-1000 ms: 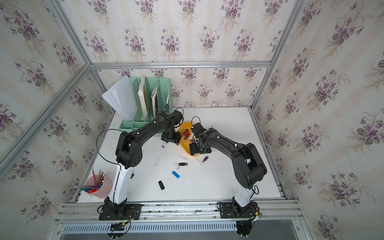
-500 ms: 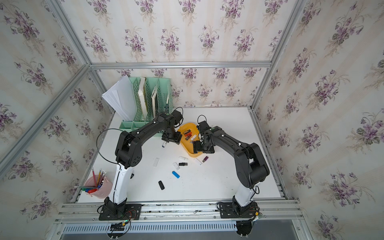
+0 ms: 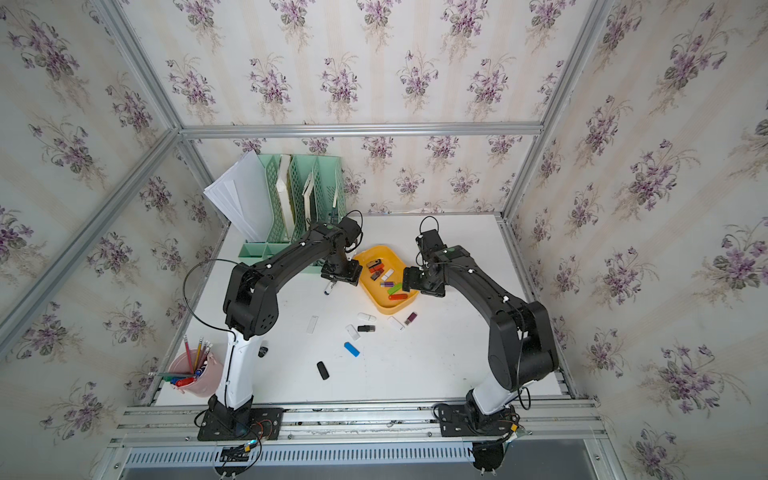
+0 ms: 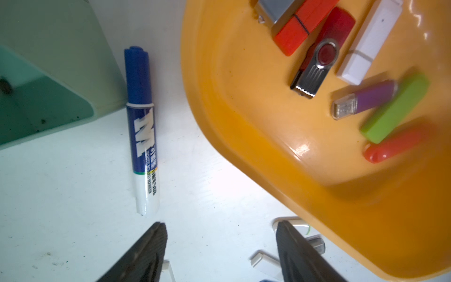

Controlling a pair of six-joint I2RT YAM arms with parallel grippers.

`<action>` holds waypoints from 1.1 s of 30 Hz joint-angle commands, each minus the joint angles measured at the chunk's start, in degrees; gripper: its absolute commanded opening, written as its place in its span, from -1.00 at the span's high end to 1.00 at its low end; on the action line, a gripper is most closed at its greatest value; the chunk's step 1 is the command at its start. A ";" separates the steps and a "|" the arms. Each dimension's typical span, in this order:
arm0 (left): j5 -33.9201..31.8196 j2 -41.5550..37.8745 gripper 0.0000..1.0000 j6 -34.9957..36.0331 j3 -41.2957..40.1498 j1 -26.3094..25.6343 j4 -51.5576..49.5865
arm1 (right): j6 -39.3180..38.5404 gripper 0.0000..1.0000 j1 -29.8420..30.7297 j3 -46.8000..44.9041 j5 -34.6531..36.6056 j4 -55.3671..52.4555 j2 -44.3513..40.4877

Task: Put the usb flash drive into the storage box
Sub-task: Adjust the storage box at the center of the board.

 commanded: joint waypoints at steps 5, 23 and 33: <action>1.76 0.30 -0.52 0.59 0.96 0.48 0.95 | -2.42 -0.64 -6.13 2.18 -0.44 1.90 2.63; 5.61 7.53 -0.53 0.40 10.53 0.82 -0.84 | -5.28 -0.64 -8.90 4.09 3.05 0.35 13.28; 8.02 11.15 -0.53 0.02 16.10 1.17 -1.20 | -5.72 -0.64 -4.19 1.59 -1.20 0.53 11.84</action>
